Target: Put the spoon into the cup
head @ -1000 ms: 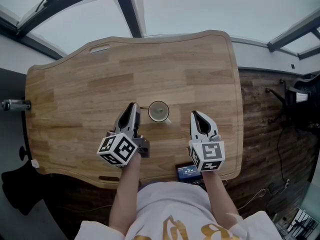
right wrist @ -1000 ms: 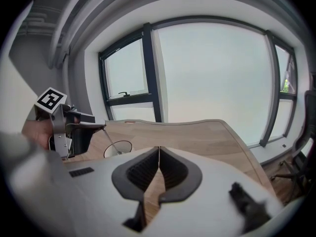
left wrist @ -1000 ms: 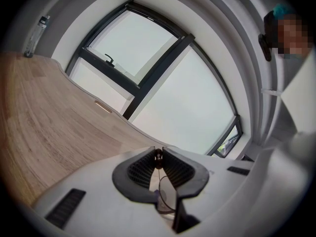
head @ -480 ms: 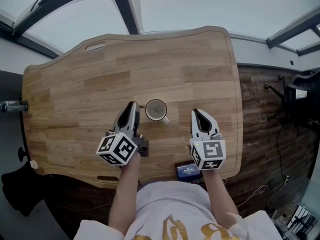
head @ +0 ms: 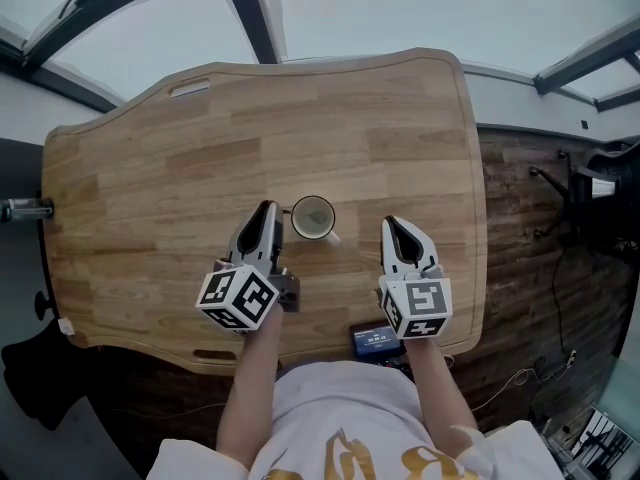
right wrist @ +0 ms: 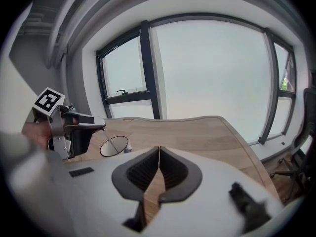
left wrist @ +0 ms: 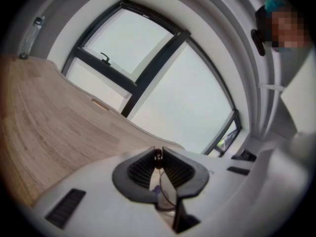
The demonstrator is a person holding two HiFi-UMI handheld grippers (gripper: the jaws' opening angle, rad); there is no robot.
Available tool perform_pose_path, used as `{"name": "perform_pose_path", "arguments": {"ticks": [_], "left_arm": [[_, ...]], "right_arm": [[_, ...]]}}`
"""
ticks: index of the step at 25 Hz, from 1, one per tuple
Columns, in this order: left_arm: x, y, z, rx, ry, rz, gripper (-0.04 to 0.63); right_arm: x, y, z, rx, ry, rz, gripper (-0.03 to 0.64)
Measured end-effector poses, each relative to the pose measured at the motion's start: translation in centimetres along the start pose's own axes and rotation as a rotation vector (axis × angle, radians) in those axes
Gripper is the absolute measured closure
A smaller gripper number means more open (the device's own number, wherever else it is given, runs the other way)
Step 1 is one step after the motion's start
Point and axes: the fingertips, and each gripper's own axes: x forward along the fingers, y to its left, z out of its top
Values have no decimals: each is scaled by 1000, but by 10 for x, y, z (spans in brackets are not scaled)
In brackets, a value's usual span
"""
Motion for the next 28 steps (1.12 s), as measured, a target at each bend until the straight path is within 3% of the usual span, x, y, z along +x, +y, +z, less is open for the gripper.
{"name": "perform_pose_path", "arguments": {"ticks": [28], "left_arm": [[10, -7, -16, 93, 41, 0, 541]], "right_arm": [[11, -5, -4, -20, 15, -5, 585]]}}
